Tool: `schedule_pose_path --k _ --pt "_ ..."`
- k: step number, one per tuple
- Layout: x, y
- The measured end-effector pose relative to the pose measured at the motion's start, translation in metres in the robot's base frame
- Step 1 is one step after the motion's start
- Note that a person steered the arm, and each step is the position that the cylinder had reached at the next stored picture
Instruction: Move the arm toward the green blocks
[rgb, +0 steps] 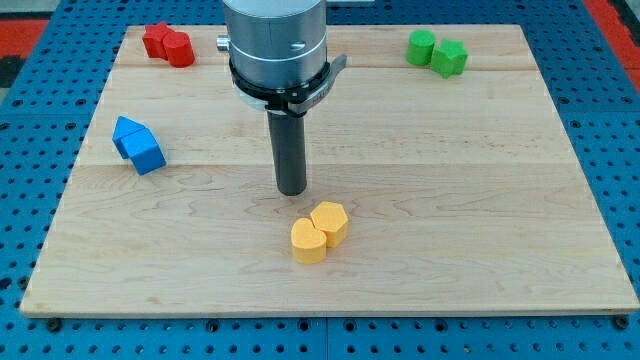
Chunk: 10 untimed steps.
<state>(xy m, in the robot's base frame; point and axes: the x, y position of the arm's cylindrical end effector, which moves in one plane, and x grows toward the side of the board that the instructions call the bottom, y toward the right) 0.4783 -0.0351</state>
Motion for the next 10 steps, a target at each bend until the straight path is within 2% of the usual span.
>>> schedule_pose_path --k 10 --pt "-0.018 0.005"
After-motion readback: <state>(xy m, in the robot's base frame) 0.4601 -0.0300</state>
